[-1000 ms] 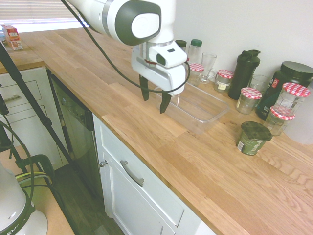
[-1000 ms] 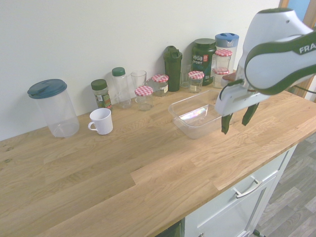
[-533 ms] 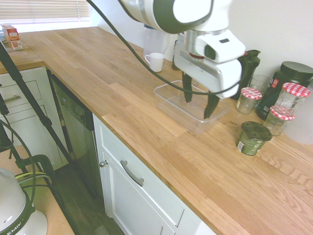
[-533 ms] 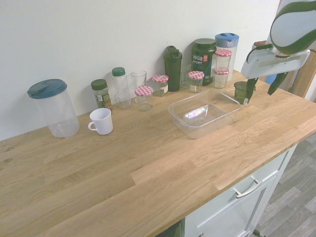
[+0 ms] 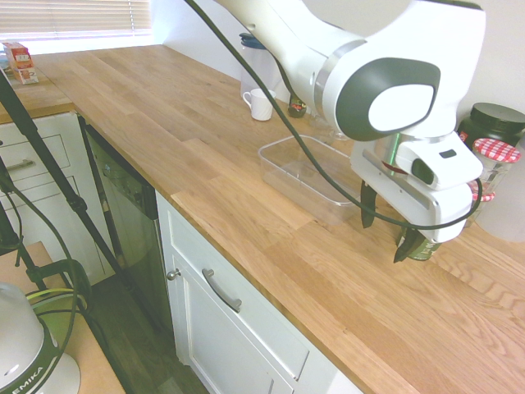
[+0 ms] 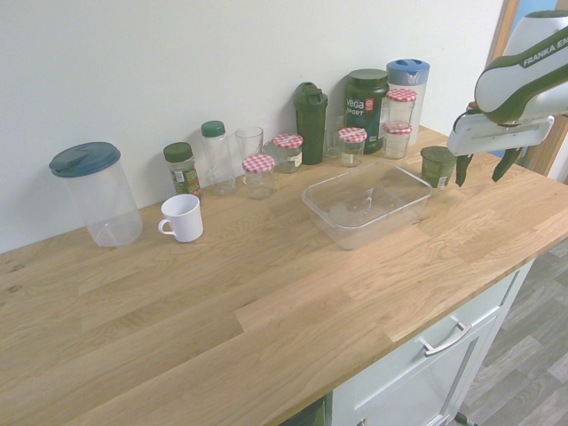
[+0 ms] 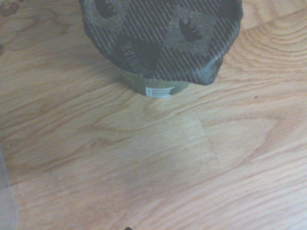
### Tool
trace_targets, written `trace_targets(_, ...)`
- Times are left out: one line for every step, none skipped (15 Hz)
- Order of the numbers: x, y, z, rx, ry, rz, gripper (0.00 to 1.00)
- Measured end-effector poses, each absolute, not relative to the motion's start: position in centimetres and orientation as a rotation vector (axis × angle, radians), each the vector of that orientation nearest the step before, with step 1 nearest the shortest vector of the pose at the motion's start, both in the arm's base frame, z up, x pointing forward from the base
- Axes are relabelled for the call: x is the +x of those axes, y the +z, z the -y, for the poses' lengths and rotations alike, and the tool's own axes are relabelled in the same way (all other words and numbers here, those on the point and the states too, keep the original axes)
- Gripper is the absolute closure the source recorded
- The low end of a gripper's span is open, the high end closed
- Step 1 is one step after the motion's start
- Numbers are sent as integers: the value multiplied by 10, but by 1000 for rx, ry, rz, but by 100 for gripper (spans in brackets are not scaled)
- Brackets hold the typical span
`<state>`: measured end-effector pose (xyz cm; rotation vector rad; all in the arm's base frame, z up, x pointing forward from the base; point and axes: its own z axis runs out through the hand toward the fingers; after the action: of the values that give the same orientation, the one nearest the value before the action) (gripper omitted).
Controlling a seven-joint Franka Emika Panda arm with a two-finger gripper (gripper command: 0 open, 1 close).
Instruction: Put the cereal into the container
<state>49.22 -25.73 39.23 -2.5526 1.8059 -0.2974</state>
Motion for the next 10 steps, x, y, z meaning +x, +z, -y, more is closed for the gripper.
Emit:
trace_targets(499, 386, 259, -2544, -295, -1811, 0)
trace_targets(504, 383, 261, -2535, -299, -1816, 0)
trace_targets(508, 381, 263, -2527, -307, -1818, 0)
trace_targets(512, 379, 264, -2518, -309, -1822, 0)
trace_targets(516, 376, 264, -2511, -308, -1823, 0)
trace_targets(520, 373, 263, -2506, -313, -1823, 0)
trace_targets(524, 369, 262, -2503, -316, -1821, 0)
trace_targets(530, 366, 263, -2500, -322, -1821, 0)
trace_targets(535, 365, 263, -2494, -330, -1823, 0)
trace_targets(540, 365, 264, -2486, -339, -1827, 0)
